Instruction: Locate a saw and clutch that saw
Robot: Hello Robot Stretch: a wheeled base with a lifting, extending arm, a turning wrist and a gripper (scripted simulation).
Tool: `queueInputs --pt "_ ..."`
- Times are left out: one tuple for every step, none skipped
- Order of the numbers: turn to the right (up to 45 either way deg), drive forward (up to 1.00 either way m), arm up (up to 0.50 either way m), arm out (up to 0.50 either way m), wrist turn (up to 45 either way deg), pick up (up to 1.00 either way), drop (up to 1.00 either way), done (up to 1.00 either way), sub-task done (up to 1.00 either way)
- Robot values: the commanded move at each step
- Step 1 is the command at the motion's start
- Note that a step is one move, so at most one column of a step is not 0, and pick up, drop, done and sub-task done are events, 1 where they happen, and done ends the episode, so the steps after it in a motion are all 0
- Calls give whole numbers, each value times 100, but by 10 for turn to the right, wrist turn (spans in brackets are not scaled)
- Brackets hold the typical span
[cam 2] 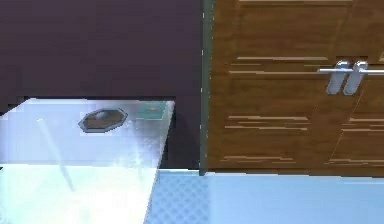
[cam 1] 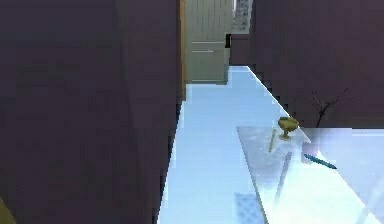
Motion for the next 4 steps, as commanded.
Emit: queueInputs --pt "0 100 0 0 0 0 0 0 0" --pt "30 0 0 0 0 0 0 0 0" --pt "0 100 0 0 0 0 0 0 0" --pt "0 100 0 0 0 0 0 0 0"
